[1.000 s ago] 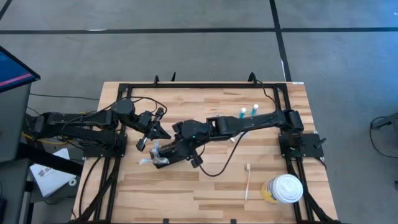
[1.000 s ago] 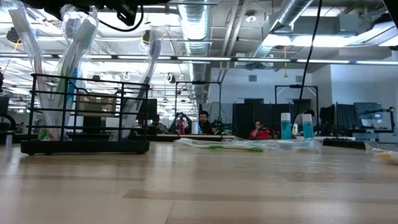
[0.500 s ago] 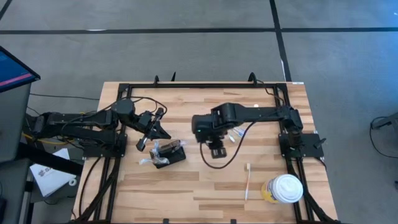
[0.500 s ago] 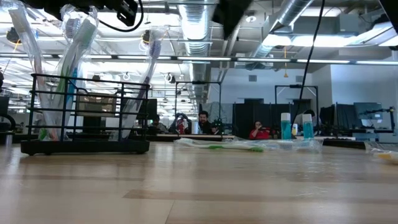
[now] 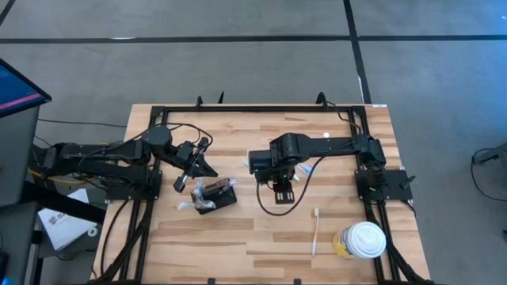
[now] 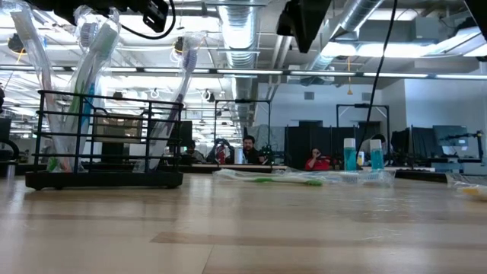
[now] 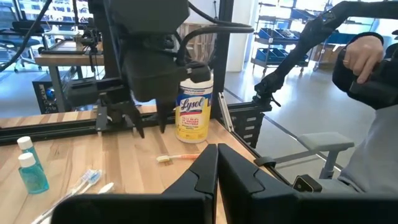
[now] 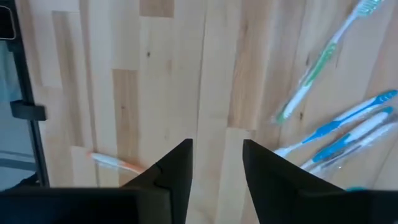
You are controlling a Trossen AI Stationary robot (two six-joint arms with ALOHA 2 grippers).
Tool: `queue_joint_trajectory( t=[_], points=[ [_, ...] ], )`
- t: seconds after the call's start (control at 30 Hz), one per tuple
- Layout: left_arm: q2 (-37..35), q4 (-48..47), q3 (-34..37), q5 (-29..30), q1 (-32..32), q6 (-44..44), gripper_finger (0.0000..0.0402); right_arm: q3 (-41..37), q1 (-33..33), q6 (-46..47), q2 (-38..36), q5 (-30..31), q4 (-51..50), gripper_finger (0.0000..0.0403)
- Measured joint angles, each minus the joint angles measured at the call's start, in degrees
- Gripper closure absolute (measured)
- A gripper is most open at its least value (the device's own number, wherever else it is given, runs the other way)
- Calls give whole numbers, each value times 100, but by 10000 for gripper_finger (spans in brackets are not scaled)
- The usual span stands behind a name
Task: Pick & Place toothbrushing station
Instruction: Put the green toothbrush into the bottom right section of the mesh organizer
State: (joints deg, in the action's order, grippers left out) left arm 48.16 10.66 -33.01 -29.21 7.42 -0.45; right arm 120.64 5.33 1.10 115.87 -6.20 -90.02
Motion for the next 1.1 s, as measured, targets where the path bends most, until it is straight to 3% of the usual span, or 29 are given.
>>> queue_joint_trajectory(
  t=[0.27,0.73,0.83,1.1],
  points=[
    [0,-27,0,0,0,-1,399,-130,-11,-3,-14,3,153,286],
    [2,-37,0,0,0,11,399,-3361,-267,177,-1105,7,2577,287],
    [2,-33,0,2,0,15,399,-3873,-428,195,-1271,3,3402,287],
    [2,-30,0,1,0,17,399,-4759,-780,260,-1259,25,4398,287]
  ],
)
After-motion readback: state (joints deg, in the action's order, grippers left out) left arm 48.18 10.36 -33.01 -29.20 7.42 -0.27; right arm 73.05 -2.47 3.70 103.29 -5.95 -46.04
